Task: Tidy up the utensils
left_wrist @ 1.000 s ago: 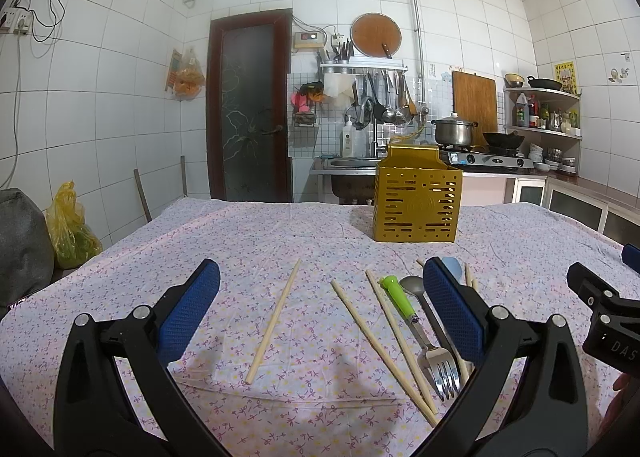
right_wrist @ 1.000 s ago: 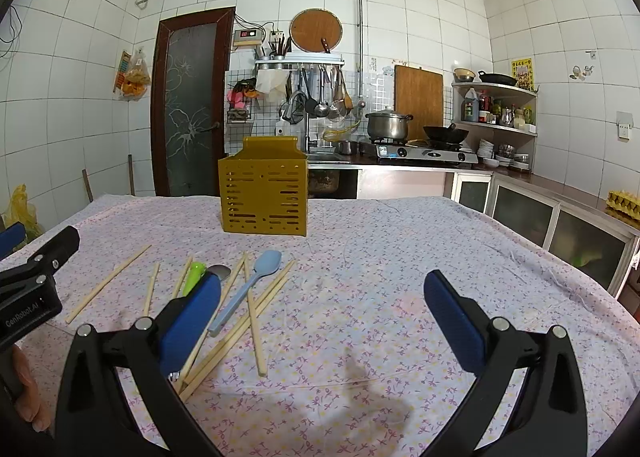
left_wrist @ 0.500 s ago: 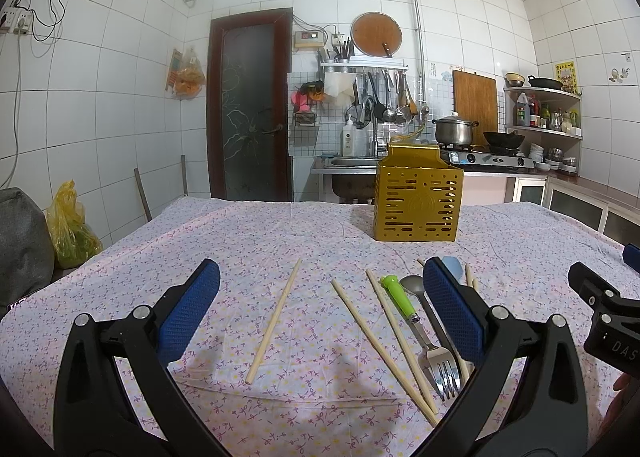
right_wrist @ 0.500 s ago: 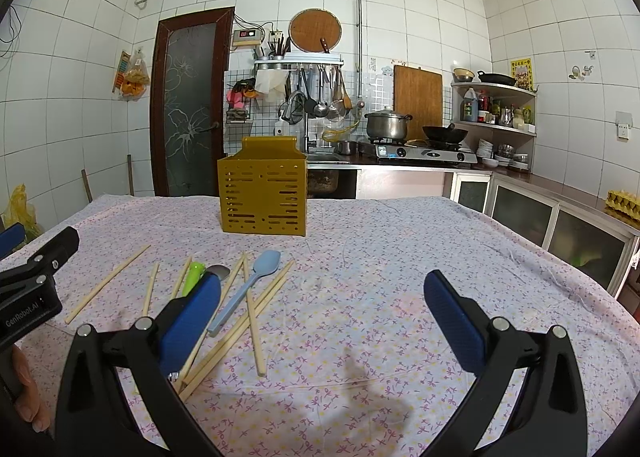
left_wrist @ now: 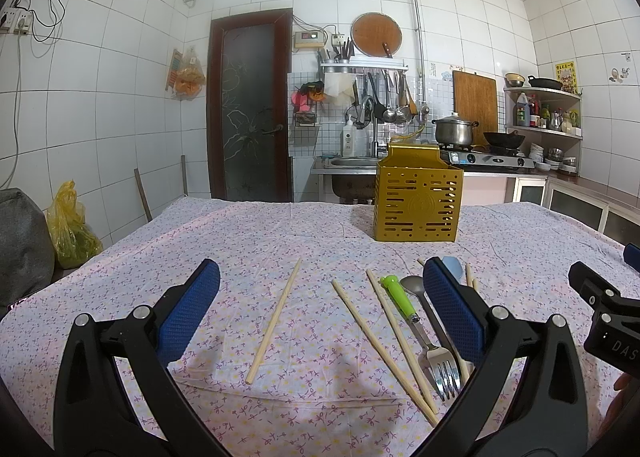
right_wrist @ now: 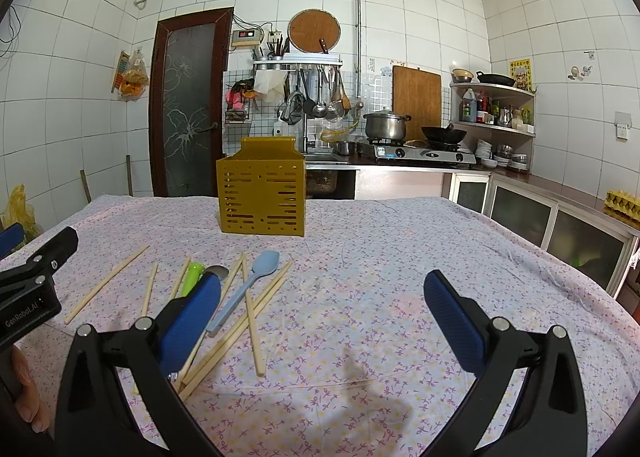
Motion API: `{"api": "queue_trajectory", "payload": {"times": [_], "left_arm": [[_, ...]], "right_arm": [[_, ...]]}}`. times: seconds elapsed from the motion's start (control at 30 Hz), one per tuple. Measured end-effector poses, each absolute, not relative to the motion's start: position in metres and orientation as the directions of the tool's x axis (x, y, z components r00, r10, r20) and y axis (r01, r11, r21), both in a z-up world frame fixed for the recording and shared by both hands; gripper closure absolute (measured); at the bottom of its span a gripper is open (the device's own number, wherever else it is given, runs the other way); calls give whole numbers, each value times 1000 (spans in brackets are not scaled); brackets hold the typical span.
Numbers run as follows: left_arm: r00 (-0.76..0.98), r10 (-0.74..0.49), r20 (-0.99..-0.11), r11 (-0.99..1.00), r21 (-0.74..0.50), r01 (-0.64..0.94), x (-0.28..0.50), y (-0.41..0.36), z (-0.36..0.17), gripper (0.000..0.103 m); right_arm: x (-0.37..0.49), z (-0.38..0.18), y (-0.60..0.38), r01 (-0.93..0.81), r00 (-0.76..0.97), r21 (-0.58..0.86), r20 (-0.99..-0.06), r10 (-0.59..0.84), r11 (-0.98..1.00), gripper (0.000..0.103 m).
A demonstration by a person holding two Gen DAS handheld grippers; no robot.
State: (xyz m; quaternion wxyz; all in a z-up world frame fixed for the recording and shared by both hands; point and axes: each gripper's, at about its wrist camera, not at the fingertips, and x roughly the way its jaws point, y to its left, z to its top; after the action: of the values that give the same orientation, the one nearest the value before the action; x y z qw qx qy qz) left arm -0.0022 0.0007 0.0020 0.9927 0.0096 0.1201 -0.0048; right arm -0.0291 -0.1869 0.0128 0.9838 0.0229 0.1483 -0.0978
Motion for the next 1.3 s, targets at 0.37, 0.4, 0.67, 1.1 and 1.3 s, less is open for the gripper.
{"api": "queue_trajectory", "payload": {"times": [0.37, 0.4, 0.67, 1.1, 1.3], "left_arm": [[971, -8, -238, 1000, 18, 12, -2, 0, 2, 5], [971, -7, -238, 1000, 19, 12, -2, 0, 2, 5], [971, -7, -239, 1000, 19, 12, -2, 0, 2, 5], [969, -13, -245, 1000, 18, 18, -1, 2, 1, 5], [965, -20, -263, 999, 21, 26, -2, 0, 1, 5]], "right_arm": [[-29, 13, -187, 198, 937, 16, -296, -185, 980, 4], [-29, 13, -187, 198, 937, 16, -296, -185, 980, 4], [-29, 13, -186, 199, 937, 15, -295, -186, 980, 4], [-33, 17, -190, 215, 926, -12, -316, -208, 977, 4], [-28, 16, -189, 210, 920, -19, -334, -204, 978, 4]]}}
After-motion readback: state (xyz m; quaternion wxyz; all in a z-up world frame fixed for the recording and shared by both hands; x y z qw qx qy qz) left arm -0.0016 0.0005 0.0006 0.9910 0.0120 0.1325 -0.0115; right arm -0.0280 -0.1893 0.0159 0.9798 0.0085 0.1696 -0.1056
